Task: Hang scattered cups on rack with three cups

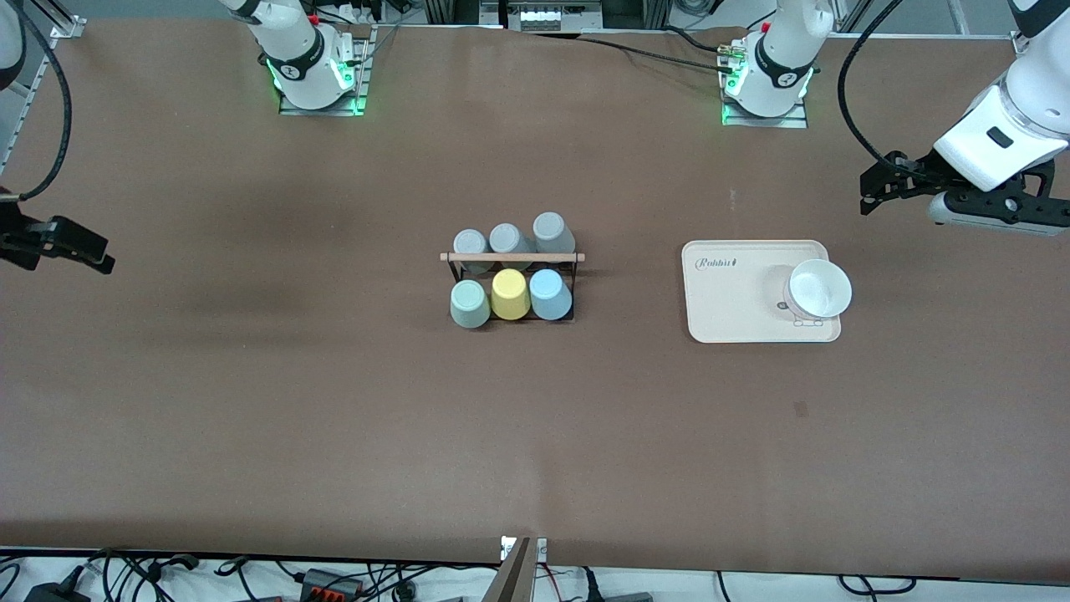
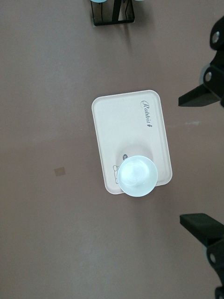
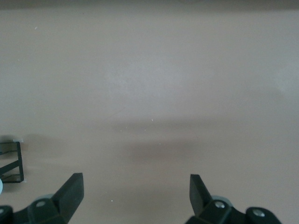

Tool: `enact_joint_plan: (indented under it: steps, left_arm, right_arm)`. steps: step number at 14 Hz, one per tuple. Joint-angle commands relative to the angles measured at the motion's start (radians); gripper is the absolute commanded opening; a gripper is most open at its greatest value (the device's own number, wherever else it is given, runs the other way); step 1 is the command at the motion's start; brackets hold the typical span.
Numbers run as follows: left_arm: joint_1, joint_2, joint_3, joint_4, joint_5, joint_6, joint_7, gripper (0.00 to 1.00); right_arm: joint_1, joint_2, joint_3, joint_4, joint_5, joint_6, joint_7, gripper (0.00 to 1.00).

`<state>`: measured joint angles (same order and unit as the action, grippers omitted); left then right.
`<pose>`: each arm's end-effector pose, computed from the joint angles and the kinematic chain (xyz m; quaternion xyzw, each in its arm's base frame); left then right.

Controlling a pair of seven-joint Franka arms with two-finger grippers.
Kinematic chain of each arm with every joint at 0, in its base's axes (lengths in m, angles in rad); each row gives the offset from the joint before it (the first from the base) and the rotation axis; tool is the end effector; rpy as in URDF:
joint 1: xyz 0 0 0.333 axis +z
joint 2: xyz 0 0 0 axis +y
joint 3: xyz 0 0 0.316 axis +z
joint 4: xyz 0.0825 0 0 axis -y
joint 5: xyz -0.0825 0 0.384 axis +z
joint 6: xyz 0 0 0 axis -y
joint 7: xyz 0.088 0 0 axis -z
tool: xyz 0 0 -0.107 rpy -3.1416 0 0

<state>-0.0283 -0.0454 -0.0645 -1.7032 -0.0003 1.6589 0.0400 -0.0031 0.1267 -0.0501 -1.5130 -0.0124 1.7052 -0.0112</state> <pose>0.5435 -0.0513 0.5943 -0.9978 0.0663 -0.0005 0.0013 0.6045 -0.0315 0.5910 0.9992 -0.0201 0.0325 0.0104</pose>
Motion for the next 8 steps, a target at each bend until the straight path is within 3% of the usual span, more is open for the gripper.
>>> enact_joint_plan:
  steps: [1, 4, 8]
  left_arm:
    - [0.007, 0.007, -0.008, 0.025, 0.005, -0.022, 0.011, 1.0]
    - [0.007, 0.007, -0.008, 0.024, 0.005, -0.022, 0.011, 1.0]
    - [0.007, 0.007, -0.008, 0.024, 0.005, -0.022, 0.011, 1.0]
  right_arm:
    - [-0.009, -0.148, 0.01, -0.208, -0.012, 0.065, -0.012, 1.0]
    - [-0.009, -0.182, 0.009, -0.262, -0.014, 0.096, -0.015, 1.0]
    - [-0.008, -0.177, 0.012, -0.231, -0.009, 0.056, -0.026, 1.0]
